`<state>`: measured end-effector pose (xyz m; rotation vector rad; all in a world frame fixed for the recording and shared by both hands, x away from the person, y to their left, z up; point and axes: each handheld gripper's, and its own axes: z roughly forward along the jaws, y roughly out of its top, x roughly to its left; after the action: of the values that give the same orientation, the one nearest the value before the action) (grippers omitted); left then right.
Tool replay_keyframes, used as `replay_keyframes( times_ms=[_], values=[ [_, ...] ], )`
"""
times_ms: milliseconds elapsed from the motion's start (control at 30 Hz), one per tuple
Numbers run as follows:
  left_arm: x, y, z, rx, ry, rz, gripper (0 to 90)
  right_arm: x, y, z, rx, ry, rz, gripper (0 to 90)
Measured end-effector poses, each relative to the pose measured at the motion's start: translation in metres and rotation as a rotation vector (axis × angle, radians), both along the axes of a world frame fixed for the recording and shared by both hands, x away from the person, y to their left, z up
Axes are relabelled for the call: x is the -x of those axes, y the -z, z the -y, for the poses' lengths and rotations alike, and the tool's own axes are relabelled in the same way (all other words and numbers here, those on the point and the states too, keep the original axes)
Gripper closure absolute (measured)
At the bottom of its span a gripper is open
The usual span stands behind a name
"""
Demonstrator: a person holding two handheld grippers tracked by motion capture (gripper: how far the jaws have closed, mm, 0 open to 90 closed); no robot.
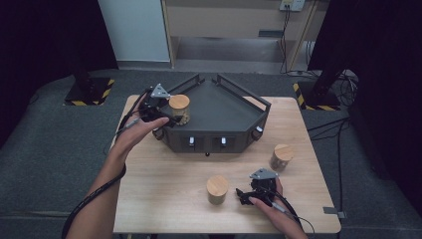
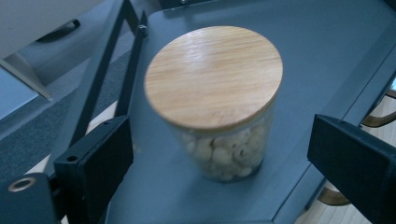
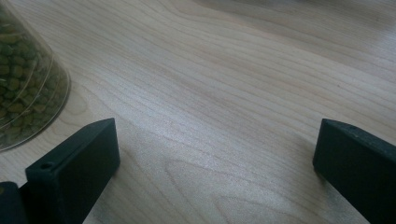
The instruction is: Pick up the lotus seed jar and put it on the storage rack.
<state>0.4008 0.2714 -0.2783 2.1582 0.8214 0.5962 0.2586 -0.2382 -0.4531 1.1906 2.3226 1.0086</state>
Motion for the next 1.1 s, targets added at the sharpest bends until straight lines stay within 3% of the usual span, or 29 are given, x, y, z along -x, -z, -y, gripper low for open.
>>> replay_keyframes(
  times_ms=[267, 500, 600, 867, 1100],
  values=[
    [0.026, 0.007, -0.010, -0.005, -0.009, 0.009, 6.0, -0.001, 0.000, 0.000, 0.000, -0.003, -0.002, 0.5],
    [0.050, 0.022, -0.008, 0.005, -0.005, 0.013, 5.8, -0.001, 0.000, 0.000, 0.000, -0.003, -0.001, 0.5],
    [0.060, 0.029, -0.006, 0.014, -0.027, 0.020, 5.8, -0.001, 0.000, 0.000, 0.000, -0.003, -0.001, 0.5],
    [0.081, 0.043, -0.007, 0.032, -0.057, 0.008, 3.8, 0.000, 0.000, 0.000, 0.000, -0.002, 0.000, 0.5],
    [0.095, 0.060, -0.011, 0.005, -0.065, -0.027, 3.1, 0.000, 0.000, 0.000, 0.000, -0.002, 0.000, 0.5]
  ],
)
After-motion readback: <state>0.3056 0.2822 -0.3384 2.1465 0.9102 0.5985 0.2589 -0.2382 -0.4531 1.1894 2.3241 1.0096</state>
